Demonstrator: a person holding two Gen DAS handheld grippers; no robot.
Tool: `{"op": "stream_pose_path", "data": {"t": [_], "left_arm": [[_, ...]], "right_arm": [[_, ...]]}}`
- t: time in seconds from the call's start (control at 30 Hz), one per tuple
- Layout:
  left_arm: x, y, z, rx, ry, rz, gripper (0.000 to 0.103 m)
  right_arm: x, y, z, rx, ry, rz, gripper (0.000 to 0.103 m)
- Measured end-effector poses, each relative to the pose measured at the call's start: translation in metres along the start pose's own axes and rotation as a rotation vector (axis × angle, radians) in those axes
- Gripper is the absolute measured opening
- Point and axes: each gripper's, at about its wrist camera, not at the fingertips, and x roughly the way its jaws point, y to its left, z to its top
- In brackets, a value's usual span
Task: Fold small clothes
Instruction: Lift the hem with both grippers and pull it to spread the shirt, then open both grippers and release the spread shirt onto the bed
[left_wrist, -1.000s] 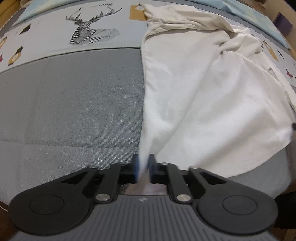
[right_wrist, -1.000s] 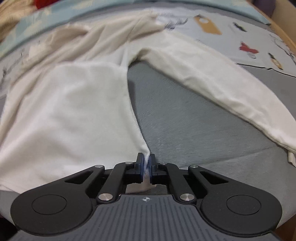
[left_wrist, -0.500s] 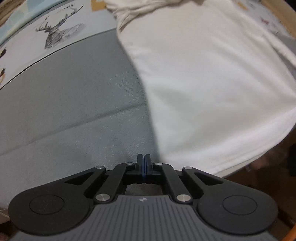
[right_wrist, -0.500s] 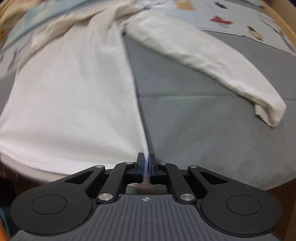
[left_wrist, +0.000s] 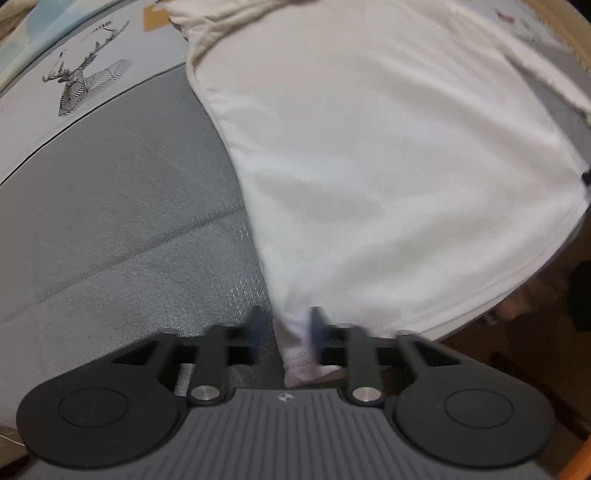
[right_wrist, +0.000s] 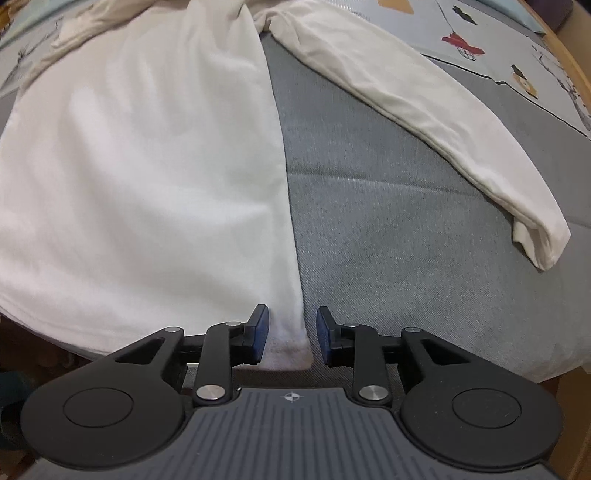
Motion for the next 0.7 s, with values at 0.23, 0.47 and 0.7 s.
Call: {"op": "stream_pose_path", "data": {"t": [0.23, 0.47, 0.7], "left_arm": [[0.008, -0.025, 0.002, 0.135, 0.061, 0.140, 0.005], [-0.023, -0.028, 0.013, 0.105, -0.118, 0.089, 0.023], [-0.003, -0.043, 0.023, 0.092, -0.020, 0.050, 0.029]], "right_arm": [[-0.001, 0.004, 0.008, -0.005, -0.005, -0.063, 0.015], [-0.025, 0.003, 0.027, 0.078, -0.130, -0.072, 0.022], [-0.006, 0.034, 0.033, -0.014, -0.007, -0.096, 0.032]]}}
